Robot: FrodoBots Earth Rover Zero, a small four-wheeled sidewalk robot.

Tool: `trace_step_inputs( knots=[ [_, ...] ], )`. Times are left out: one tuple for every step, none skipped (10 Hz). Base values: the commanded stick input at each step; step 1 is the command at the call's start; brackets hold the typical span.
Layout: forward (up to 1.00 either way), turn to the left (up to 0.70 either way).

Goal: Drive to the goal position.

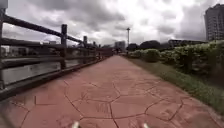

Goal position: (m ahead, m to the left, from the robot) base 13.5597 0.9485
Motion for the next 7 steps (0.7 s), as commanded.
trace_step_inputs(
  knots=[
    [0.70,0.00],
    [0.70,0.00],
    [0.70,0.00],
    [0.70,0.00],
    [0.70,0.00],
    [0.70,0.00],
    [0.70,0.00]
  ],
)
